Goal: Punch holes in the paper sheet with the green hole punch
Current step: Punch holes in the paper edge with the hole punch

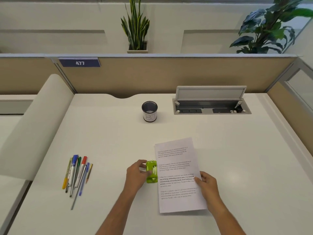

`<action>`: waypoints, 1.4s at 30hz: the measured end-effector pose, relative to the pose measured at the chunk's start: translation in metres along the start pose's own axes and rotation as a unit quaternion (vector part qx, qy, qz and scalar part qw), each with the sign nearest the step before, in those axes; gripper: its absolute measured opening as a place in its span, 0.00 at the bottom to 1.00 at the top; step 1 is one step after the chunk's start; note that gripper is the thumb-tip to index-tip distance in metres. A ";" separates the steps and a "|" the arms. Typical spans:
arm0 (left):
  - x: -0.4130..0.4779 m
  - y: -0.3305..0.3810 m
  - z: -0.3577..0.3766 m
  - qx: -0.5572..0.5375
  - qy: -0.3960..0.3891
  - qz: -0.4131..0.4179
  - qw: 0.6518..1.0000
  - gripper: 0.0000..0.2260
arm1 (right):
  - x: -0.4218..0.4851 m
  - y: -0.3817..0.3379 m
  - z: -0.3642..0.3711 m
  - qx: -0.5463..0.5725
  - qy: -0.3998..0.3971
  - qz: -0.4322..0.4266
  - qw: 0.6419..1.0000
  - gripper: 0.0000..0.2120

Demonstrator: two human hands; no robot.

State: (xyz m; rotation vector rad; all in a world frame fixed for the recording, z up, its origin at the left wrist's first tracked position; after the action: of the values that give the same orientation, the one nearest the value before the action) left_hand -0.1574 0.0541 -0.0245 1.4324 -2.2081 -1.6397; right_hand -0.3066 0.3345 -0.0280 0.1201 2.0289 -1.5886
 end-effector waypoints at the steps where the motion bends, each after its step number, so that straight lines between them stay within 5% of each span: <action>1: 0.000 -0.001 0.001 -0.002 0.000 0.000 1.000 0.21 | 0.000 0.000 0.001 0.001 0.001 0.002 1.000 0.12; 32: 0.008 -0.012 0.001 -0.122 -0.021 -0.094 0.988 0.21 | -0.001 0.011 0.026 0.014 -0.010 0.008 1.000 0.10; 42: 0.010 -0.009 -0.006 -0.076 -0.026 -0.126 0.989 0.18 | 0.000 0.012 0.026 -0.013 -0.004 0.002 1.000 0.12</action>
State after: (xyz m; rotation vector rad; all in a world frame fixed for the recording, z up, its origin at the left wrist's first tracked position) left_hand -0.1541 0.0422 -0.0336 1.7019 -1.9397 -1.8940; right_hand -0.2925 0.3144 -0.0420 0.1084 2.0406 -1.5570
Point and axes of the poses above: each hand's wrist, its own x-axis towards the middle knuckle, its own z-axis out of the palm, y = z × x, the point moved 4 cm from there along x, towards the middle knuckle, and after that the axes turned 4 degrees about -z, right-handed, at the moved point
